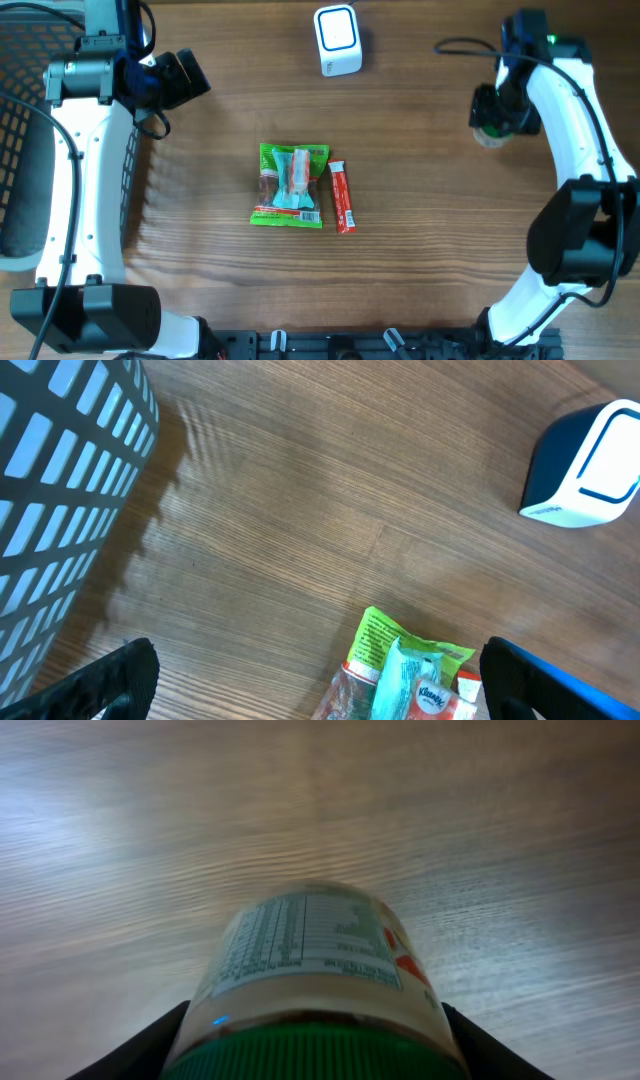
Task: Scan the item barcode
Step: 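Move the jar right and set it down on the table, then reach the right gripper over the green snack bag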
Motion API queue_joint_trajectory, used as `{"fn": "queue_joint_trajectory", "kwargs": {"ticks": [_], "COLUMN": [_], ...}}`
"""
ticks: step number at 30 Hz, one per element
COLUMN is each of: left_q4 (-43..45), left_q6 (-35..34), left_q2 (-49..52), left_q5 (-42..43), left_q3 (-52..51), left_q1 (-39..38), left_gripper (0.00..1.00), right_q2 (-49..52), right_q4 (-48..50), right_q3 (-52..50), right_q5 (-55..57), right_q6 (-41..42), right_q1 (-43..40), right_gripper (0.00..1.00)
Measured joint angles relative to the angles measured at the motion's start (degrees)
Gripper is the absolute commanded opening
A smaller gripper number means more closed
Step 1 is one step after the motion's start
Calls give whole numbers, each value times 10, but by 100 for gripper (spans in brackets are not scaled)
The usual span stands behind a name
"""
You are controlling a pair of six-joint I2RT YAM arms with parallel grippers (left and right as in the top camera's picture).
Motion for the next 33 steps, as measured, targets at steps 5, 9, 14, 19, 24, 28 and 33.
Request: {"fn": "queue_joint_trajectory", "kwargs": {"ticks": [5,9,14,19,24,28,33], "left_q4": [0,0,0,0,0,0,0], "left_q6": [0,0,0,0,0,0,0], "left_q2": [0,0,0,0,0,0,0], "left_q5": [0,0,0,0,0,0,0], "left_q3": [0,0,0,0,0,0,0], "left_q1": [0,0,0,0,0,0,0], "left_gripper": [100,100,100,100,100,100,100], "right_q2": [0,0,0,0,-1,-11,-47], "right_q4": [90,128,133,122,40,-52,-90], "right_q3": [-107,-144,-161,-160,-98,4,85], "right_q5": [-12,-24,-33,-37,-38,-61,-167], "right_q6": [0,0,0,0,0,-6,-21], "right_q1": [-49,-69,-71,-71,-71,-71,-69], "right_gripper": [39,45,90,100,100,100,100]}}
